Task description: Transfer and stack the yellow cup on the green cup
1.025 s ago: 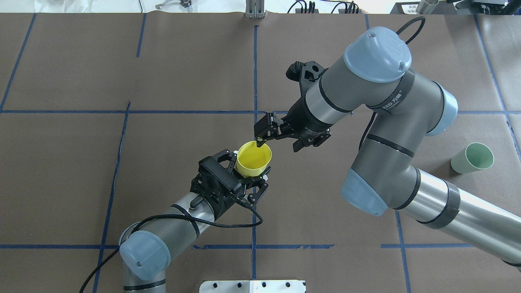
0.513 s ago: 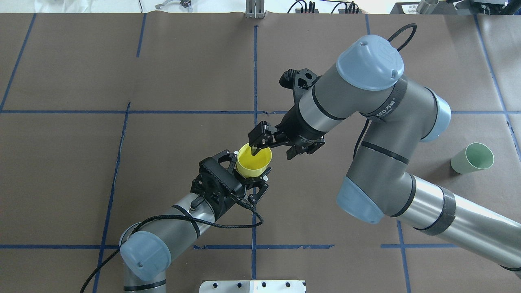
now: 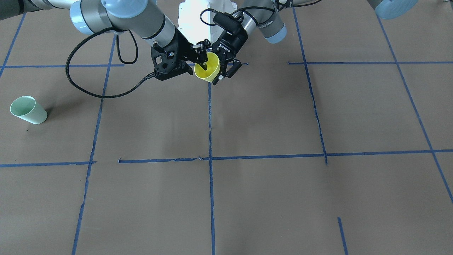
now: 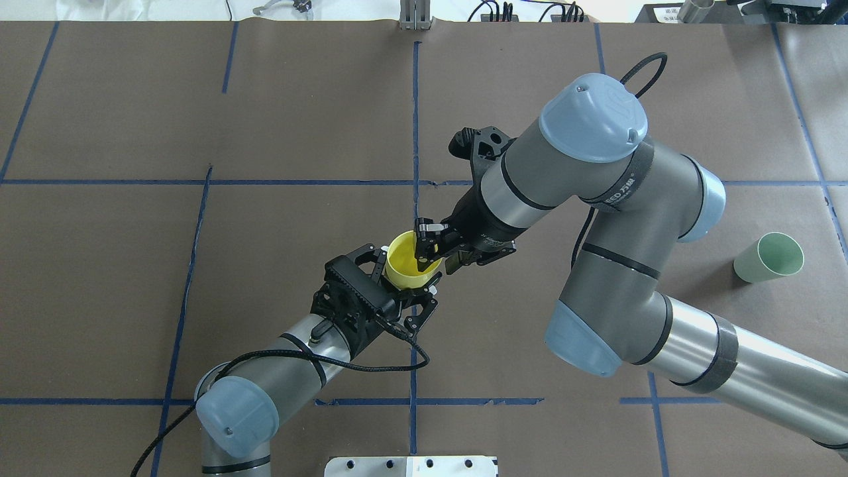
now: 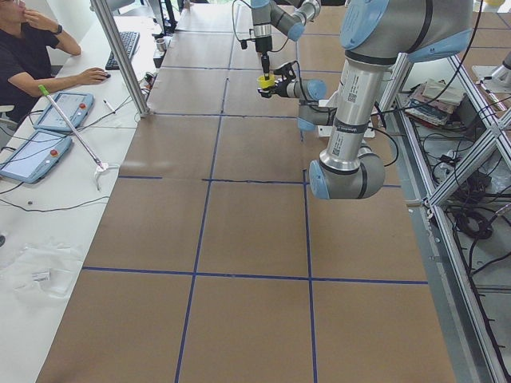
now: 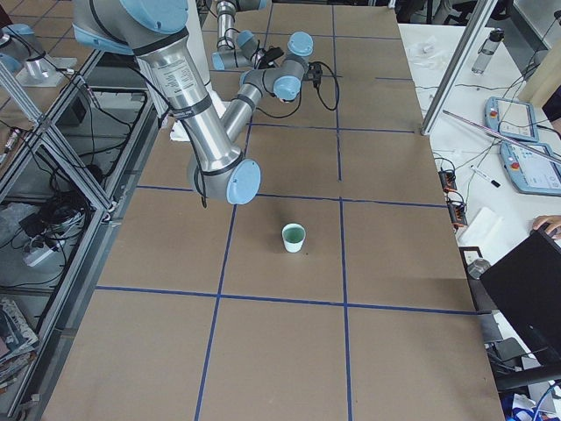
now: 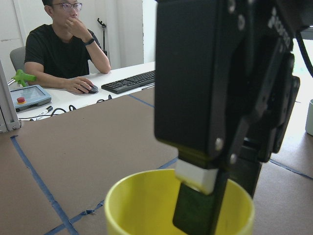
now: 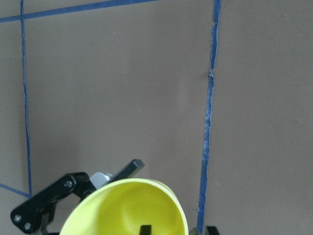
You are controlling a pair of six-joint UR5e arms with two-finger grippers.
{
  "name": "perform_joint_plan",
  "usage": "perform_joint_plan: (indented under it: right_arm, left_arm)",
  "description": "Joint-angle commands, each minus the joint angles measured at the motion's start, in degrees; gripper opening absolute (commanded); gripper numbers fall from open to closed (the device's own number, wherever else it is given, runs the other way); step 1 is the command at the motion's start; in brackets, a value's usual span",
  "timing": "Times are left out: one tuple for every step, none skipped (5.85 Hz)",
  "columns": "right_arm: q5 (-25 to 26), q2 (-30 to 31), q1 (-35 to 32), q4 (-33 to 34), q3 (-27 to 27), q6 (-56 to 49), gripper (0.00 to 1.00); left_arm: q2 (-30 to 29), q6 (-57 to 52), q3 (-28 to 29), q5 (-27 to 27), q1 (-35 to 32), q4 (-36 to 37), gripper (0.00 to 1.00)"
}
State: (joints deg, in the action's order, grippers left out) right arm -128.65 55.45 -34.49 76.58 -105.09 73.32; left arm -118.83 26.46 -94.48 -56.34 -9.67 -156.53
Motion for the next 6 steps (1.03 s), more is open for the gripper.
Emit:
perform_joint_plan:
  right_arm:
    - [-0.11, 0.18, 0.04, -0.11, -0.11, -0.02, 0.08]
    - [-0.20, 0.27, -0.05, -0.11, -0.11, -0.02, 0.01]
    - [-0.20, 0.27, -0.05, -0.02, -0.11, 0.07, 0.00]
    - [-0.20, 0.44, -0.14, -0.02, -0.11, 0.07, 0.00]
    - [-0.20, 0.45, -0.23, -0.02, -0.20, 0.07, 0.00]
    - [-0.11, 0.53, -0.57, 0.06, -0.20, 0.68, 0.00]
  left_arm:
    - [-0.09, 0.00, 0.00, 0.00, 0.00, 0.00, 0.44]
    - [-0.35, 0.00, -0.09, 0.00, 0.00, 0.00, 0.59]
    - [-0.70, 0.09, -0.09, 0.00, 0.00, 0.00, 0.79]
    - [-0.79, 0.09, -0.18, -0.09, 0.00, -0.09, 0.93]
    - [-0.79, 0.17, -0.26, -0.09, 0.00, -0.17, 0.99]
    - [-0.79, 0.26, -0.35, -0.09, 0.00, -0.18, 0.99]
